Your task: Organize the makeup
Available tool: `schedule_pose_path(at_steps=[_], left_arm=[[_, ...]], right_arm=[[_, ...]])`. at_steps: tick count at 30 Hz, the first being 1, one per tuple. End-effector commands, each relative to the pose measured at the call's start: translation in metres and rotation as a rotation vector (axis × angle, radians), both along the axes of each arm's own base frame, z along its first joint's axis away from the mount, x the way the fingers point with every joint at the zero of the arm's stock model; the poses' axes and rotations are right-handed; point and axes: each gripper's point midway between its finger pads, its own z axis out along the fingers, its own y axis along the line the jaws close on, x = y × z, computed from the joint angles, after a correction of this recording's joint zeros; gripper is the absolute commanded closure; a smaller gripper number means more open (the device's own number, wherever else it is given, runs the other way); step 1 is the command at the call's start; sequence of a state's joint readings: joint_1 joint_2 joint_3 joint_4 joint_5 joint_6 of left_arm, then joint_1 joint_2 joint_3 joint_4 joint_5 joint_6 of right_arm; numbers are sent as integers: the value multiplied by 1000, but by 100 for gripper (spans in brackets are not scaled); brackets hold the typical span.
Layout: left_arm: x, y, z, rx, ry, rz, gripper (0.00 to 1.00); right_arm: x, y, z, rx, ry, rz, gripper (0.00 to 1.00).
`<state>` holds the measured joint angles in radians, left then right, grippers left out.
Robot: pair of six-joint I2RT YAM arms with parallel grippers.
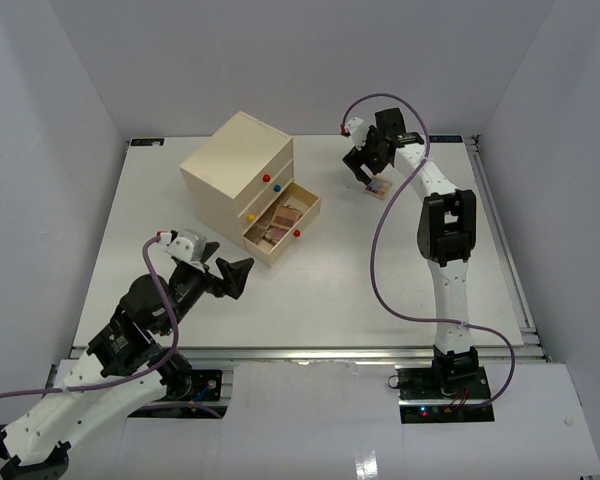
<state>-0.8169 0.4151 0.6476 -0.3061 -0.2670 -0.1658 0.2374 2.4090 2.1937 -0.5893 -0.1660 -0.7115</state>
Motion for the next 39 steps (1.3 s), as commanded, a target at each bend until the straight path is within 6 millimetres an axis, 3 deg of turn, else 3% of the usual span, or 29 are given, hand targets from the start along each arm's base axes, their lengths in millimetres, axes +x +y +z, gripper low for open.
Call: schedule_pose_path(at_steps=[1, 10, 19, 25, 28, 34, 39], left_arm=[[3, 1, 0, -1, -1, 15, 2], [5, -1, -3, 9, 8, 17, 2], [6, 0, -4, 11, 9, 21, 2], [6, 0, -4, 10, 11, 21, 2], [6, -1, -4, 11, 12, 19, 2], [5, 0, -3, 4, 8, 18, 2], [4, 1, -1, -5, 5, 18, 2]], right_arm=[[-9, -13, -26, -105, 52, 115, 10], [-20, -25, -43, -87, 128, 147, 9], [-18, -37, -59, -67, 178, 111, 9], [-29, -45, -76, -23, 249, 99, 2], [-32, -47, -79, -3, 267, 99, 17], [-48, -44, -88, 24, 328, 121, 25], [-53, -42, -84, 42, 335, 114, 46]])
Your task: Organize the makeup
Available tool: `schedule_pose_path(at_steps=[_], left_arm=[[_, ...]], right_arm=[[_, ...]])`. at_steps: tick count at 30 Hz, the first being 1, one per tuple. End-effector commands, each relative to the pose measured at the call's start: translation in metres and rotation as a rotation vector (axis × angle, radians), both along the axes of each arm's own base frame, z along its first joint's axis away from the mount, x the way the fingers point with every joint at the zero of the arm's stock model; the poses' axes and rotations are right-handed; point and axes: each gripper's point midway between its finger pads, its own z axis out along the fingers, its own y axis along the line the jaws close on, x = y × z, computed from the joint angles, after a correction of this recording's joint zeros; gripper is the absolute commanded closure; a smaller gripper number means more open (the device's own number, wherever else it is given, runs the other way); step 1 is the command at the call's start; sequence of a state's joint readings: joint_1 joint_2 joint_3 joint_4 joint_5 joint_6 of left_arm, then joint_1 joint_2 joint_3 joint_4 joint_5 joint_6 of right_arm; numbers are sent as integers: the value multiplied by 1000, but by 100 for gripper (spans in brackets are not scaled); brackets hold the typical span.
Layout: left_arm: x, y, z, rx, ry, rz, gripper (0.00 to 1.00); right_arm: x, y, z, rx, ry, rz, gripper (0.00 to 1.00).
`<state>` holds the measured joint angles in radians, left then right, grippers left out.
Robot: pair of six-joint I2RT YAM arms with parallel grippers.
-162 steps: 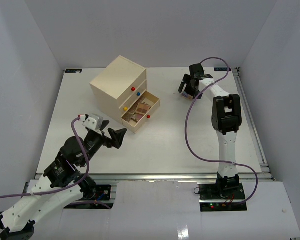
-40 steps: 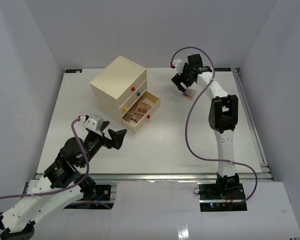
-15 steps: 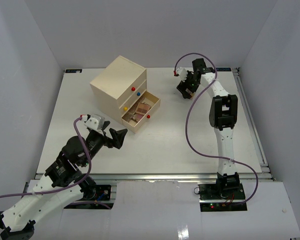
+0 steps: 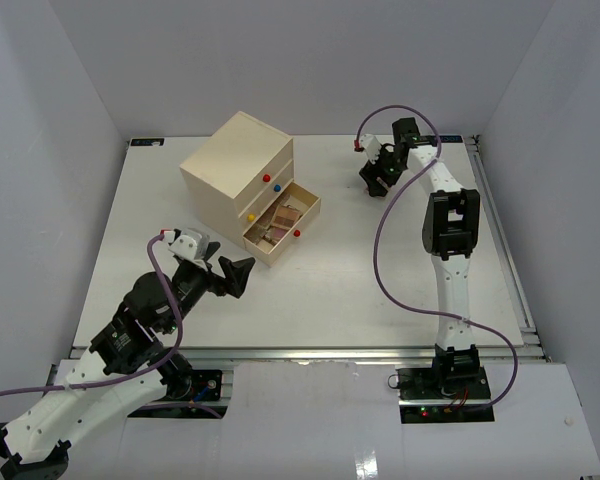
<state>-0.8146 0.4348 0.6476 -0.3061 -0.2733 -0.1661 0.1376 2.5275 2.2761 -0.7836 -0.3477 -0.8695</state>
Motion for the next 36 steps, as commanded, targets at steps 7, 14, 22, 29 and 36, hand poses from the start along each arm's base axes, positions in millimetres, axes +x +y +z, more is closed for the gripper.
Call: schedule_pose_path(at_steps=[7, 14, 22, 29, 36], left_arm=[[-1, 1, 5, -23, -14, 2, 2], [-3, 3, 8, -36, -24, 0, 2], [-4, 6, 12, -48, -34, 5, 2], [-4, 10, 14, -57, -41, 23, 2], [-2, 10, 11, -47, -36, 31, 2]], right_arm=[[-50, 10, 41, 133, 46, -50, 69], [-114, 53, 106, 282, -13, 70, 73], [-198, 168, 146, 333, -105, 313, 71], [-183, 247, 164, 401, -186, 294, 64], [-151, 274, 156, 411, -265, 210, 34]])
